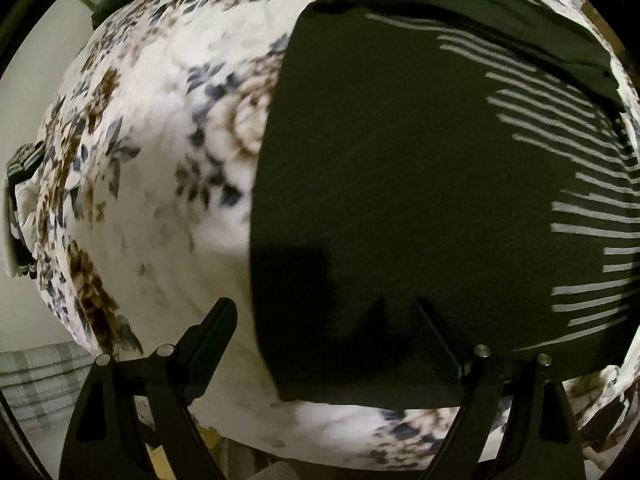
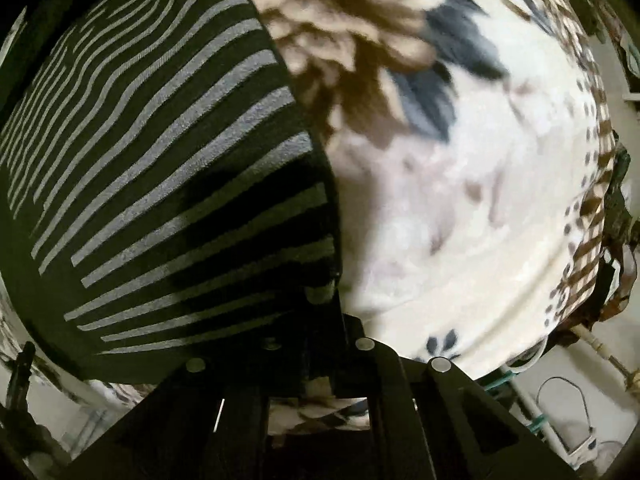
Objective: Fold small clothes
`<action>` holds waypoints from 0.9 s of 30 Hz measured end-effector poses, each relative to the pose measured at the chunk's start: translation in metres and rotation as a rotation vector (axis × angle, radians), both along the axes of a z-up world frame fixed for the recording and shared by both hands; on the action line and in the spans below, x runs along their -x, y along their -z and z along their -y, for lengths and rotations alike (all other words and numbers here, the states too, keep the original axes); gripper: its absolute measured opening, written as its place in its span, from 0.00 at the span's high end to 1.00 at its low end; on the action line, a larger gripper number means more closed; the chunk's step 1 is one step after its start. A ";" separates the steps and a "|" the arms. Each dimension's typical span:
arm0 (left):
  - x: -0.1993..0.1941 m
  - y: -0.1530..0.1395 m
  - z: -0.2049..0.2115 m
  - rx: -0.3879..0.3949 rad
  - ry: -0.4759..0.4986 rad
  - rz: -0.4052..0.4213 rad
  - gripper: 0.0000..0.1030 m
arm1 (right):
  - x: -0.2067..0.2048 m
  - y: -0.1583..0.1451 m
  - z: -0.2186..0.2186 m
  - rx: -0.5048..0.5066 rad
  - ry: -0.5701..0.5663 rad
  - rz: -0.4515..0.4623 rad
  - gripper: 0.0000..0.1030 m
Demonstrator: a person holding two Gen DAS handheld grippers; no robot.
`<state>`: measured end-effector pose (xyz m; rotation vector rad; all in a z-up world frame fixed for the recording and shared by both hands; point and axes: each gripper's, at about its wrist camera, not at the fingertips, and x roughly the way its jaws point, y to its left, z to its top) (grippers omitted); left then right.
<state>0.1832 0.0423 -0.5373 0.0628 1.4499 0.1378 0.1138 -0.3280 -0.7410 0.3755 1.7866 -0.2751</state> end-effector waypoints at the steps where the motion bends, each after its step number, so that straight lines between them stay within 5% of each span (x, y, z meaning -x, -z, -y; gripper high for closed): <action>1: 0.000 -0.002 0.004 0.001 0.004 0.009 0.14 | 0.005 0.003 0.002 -0.017 -0.004 -0.007 0.94; 5: -0.002 -0.010 0.020 0.007 0.023 0.037 0.14 | -0.007 0.001 0.016 -0.108 -0.007 -0.004 0.88; 8: -0.004 -0.015 0.045 0.033 0.049 0.055 0.14 | -0.006 -0.012 0.029 -0.172 0.018 -0.001 0.63; 16: -0.014 -0.033 0.144 0.106 0.114 0.112 0.14 | -0.045 -0.082 0.102 -0.288 0.099 0.167 0.51; 21: -0.012 -0.036 0.213 0.083 0.100 0.143 0.14 | -0.178 -0.105 0.123 -0.352 0.022 0.253 0.51; 27: 0.015 -0.013 0.291 0.026 0.066 0.110 0.14 | -0.316 -0.088 0.149 -0.386 -0.052 0.307 0.51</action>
